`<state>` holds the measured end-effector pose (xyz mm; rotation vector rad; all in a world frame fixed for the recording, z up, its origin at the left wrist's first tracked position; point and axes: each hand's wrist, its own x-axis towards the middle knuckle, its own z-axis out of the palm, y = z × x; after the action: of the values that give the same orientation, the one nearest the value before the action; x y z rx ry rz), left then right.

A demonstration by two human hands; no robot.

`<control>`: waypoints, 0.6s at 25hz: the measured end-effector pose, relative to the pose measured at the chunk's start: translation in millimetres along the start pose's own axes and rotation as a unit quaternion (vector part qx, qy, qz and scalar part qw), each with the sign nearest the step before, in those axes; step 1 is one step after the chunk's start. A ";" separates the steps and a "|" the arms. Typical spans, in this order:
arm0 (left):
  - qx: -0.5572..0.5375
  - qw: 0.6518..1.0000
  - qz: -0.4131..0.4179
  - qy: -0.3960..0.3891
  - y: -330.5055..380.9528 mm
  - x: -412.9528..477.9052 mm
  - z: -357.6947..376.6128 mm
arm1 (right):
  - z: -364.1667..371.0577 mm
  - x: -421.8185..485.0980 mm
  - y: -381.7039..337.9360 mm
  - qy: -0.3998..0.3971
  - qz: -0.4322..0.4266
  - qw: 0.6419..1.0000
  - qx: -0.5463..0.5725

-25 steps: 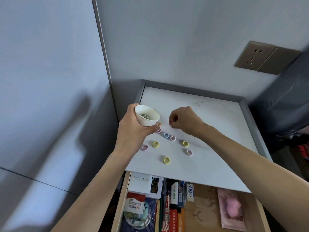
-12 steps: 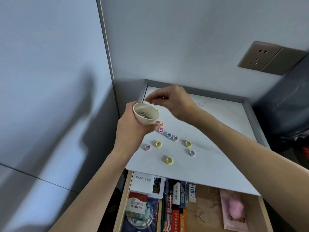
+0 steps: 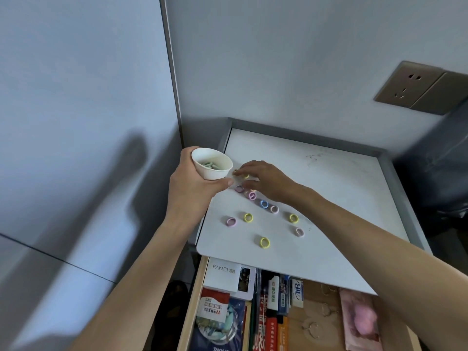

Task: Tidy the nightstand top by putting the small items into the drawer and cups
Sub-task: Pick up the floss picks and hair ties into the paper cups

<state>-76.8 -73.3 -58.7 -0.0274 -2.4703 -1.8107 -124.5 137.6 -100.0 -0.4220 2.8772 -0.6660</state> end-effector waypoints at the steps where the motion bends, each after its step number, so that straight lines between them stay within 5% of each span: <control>1: 0.001 1.000 0.001 0.000 -0.3 0.2 0.1 | 0.5 -5.2 3.1 0.011 -0.003 1.000 0.005; 7: -0.002 1.000 0.006 -0.013 -1.3 -3.0 2.7 | 3.6 -22.0 10.7 0.076 0.011 0.997 0.013; 15: 0.004 1.000 -0.002 -0.030 2.6 -4.9 6.5 | -11.4 -16.1 1.1 -0.015 0.086 0.993 -0.083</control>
<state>-72.1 -66.2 -58.6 -0.0755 -2.5190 -1.8282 -112.0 148.1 -88.9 -0.1986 2.9078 -0.3904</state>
